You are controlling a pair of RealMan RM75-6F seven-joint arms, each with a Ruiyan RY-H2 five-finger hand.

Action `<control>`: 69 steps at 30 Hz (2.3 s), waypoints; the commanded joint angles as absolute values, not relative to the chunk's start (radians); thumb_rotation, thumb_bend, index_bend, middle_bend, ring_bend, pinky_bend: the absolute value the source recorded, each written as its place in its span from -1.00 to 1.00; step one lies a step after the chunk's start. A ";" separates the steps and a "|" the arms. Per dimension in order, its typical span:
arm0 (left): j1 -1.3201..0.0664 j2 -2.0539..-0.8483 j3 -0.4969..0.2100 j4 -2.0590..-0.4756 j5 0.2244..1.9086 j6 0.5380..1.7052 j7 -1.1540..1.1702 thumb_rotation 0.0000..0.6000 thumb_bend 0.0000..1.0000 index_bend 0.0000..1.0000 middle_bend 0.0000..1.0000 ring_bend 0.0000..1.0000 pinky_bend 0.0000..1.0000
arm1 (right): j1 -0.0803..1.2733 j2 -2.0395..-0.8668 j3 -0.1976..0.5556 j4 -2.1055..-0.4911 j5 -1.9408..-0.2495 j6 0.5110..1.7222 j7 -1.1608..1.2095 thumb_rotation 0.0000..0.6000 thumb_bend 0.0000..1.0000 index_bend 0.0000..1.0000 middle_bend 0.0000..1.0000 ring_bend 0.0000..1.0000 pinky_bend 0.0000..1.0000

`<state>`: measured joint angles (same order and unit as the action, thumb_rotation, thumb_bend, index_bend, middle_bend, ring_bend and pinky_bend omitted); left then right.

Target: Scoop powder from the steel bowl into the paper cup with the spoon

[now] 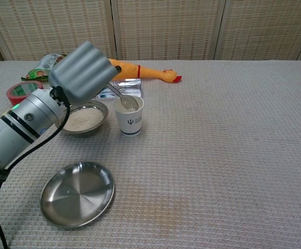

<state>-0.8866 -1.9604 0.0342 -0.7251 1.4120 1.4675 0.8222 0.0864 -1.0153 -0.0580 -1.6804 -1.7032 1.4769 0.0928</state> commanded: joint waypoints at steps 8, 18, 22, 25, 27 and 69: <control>-0.873 -2.051 -0.012 -0.499 1.493 1.514 0.678 1.00 -0.20 0.44 1.00 1.00 1.00 | 0.084 -1.009 -0.061 -1.685 -1.709 1.481 0.097 0.50 -0.77 -1.00 -1.00 -1.00 -1.00; -0.871 -2.079 -0.041 -0.421 1.520 1.523 0.636 1.00 -0.20 0.44 1.00 1.00 1.00 | 0.083 -1.008 -0.063 -1.688 -1.714 1.482 0.094 0.50 -0.77 -1.00 -1.00 -1.00 -1.00; -0.868 -2.082 -0.059 -0.420 1.514 1.514 0.635 1.00 -0.21 0.44 1.00 1.00 1.00 | 0.082 -1.008 -0.064 -1.688 -1.717 1.485 0.094 0.50 -0.77 -1.00 -1.00 -1.00 -1.00; -0.850 -2.077 -0.085 -0.461 1.483 1.476 0.665 1.00 -0.21 0.43 1.00 1.00 1.00 | 0.083 -1.008 -0.063 -1.687 -1.715 1.482 0.095 0.51 -0.77 -1.00 -1.00 -1.00 -1.00; -0.831 -2.054 -0.113 -0.551 1.444 1.436 0.700 1.00 -0.21 0.43 1.00 1.00 1.00 | 0.085 -1.009 -0.063 -1.686 -1.713 1.478 0.094 0.50 -0.77 -1.00 -1.00 -1.00 -1.00; -0.630 -1.531 0.060 -1.864 0.911 1.181 1.037 1.00 -0.20 -0.02 1.00 1.00 1.00 | 0.098 -1.007 -0.082 -1.697 -1.730 1.448 0.093 0.50 -0.77 -1.00 -1.00 -1.00 -1.00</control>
<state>-0.6280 -1.5298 0.0587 -1.8650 0.9156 1.1818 1.0333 0.0976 -1.0075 -0.0819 -1.6965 -1.7298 1.4483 0.0933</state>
